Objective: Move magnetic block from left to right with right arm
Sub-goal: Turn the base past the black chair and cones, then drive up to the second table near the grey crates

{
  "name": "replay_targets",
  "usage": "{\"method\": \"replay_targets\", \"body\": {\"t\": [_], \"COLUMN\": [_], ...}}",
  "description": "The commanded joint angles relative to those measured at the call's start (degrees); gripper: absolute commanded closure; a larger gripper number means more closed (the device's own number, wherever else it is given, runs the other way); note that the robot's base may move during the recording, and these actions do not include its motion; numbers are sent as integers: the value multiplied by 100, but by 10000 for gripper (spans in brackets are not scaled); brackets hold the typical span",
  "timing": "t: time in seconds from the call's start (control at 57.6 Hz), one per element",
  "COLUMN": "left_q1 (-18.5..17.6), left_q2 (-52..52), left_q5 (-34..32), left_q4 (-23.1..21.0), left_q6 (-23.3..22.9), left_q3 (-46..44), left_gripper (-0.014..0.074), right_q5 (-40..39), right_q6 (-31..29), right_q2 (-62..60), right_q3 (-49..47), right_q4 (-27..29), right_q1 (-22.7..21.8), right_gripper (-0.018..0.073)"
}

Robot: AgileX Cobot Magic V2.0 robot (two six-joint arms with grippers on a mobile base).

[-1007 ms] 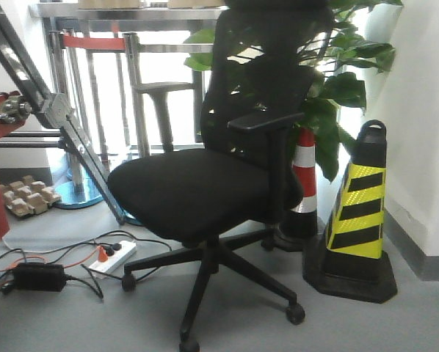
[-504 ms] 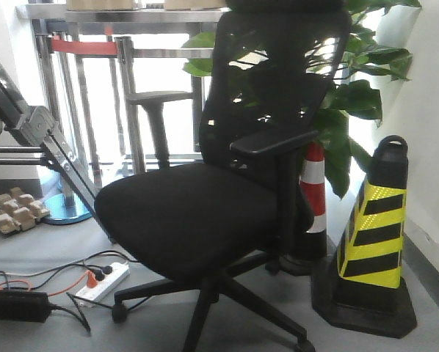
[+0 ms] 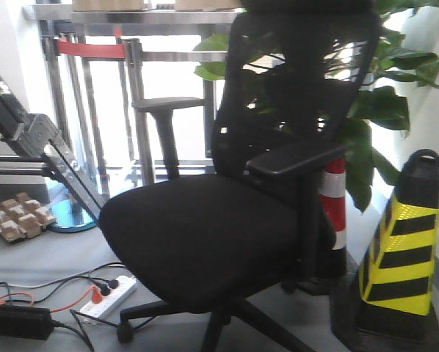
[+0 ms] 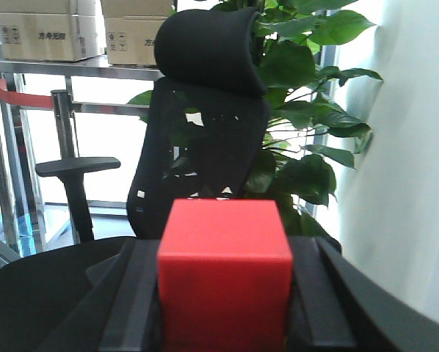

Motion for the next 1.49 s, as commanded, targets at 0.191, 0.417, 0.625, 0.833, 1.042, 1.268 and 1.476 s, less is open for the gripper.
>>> {"method": "replay_targets", "body": {"t": [0.191,0.417,0.625,0.833,1.042,1.268,1.476], "left_q1": [-10,-10,-10,-10,-10,-10,-10], "left_q2": [-47,-47,-47,-47,-47,-47,-47], "left_q5": [-482,-482,-482,-482,-482,-482,-482], "left_q4": [-16,-16,-16,-16,-16,-16,-16], "left_q6": [-10,-10,-10,-10,-10,-10,-10], "left_q3": [48,48,48,48,48,48,48], "left_gripper": [713,713,713,713,713,713,713], "right_q5": [-506,-506,-506,-506,-506,-506,-506], "right_q6": [-56,-56,-56,-56,-56,-56,-56], "right_q2": [43,43,43,43,43,43,43], "right_q3": [-170,-170,-170,-170,-170,-170,-170], "right_q4": [6,6,6,6,6,6,6], "right_q1": [-26,-26,-26,-26,-26,-26,-26], "right_gripper": [315,315,315,315,315,315,315]}}
